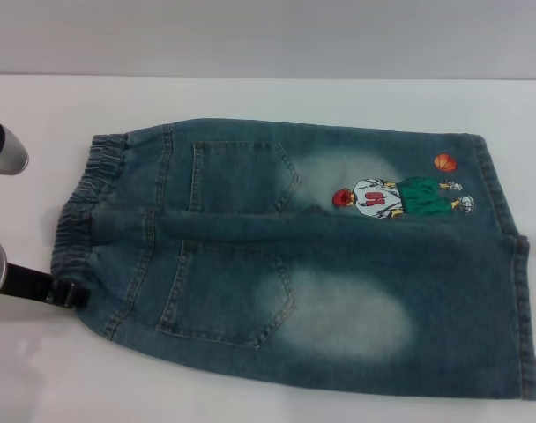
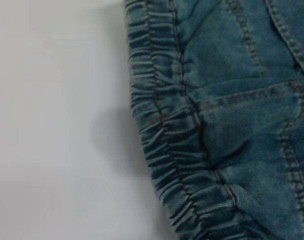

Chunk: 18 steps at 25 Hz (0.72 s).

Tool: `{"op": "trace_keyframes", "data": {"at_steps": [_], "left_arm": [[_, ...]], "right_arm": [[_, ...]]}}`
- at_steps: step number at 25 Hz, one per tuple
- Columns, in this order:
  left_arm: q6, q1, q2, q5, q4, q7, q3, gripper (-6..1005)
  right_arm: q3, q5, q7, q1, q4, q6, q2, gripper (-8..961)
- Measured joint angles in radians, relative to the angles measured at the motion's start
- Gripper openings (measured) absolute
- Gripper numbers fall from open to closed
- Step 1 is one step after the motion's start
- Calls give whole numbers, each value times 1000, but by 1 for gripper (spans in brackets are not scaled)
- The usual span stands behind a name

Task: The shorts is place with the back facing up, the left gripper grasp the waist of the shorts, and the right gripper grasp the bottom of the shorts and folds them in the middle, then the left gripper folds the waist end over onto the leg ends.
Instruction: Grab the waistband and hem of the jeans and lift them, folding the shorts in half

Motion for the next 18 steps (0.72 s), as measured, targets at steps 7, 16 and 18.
{"op": "trace_keyframes", "data": {"at_steps": [7,16,18], "left_arm": [[-14,7,0,-4,-25,0,3,456],[-29,21,0,-6,-95,-19,12,383],[-30,18,0,-7,-99,-23,17,370]], "right_arm": [[2,-5,43,-1,4,35,0,707],[11,-75,112,-8,22,135,-5,707],[7,-97,119,-14,21,149,-1,707]]}}
